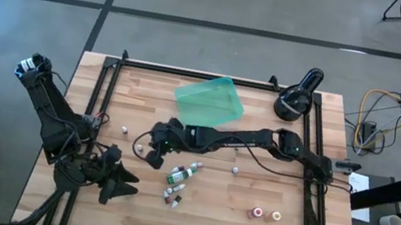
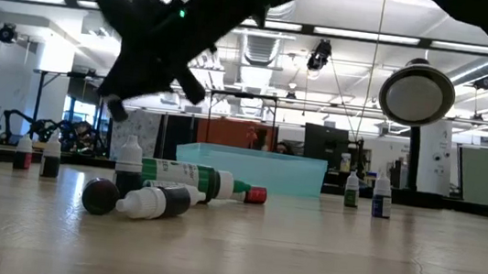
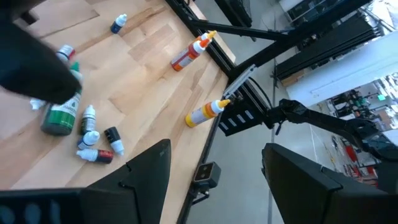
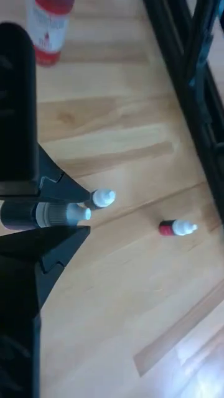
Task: Pick & Place food coloring
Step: Adjust the yellow small food coloring bottle
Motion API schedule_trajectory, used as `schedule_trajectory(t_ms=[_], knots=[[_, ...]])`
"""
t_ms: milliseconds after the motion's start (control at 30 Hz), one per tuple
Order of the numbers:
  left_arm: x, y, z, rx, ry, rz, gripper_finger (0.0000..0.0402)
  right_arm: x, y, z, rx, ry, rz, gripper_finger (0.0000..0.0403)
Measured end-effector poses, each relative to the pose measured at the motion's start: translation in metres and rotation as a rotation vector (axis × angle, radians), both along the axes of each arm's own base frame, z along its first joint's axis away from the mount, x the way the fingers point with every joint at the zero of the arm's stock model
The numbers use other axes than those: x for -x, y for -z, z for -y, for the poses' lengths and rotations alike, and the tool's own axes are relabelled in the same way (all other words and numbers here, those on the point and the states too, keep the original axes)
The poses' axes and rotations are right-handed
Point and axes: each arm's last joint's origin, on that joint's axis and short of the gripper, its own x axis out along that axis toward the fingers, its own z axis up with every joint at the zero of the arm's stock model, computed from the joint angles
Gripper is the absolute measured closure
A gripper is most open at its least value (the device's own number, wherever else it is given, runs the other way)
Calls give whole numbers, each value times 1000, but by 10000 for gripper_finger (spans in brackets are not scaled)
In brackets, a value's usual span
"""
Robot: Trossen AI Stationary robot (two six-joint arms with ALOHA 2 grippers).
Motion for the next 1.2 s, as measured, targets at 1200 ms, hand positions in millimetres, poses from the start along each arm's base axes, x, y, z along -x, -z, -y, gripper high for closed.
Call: schedule_trajectory(t_ms=[1200], knots=[[0, -11, 6, 23, 43, 91, 177, 20, 82, -22, 139, 44, 282, 358]])
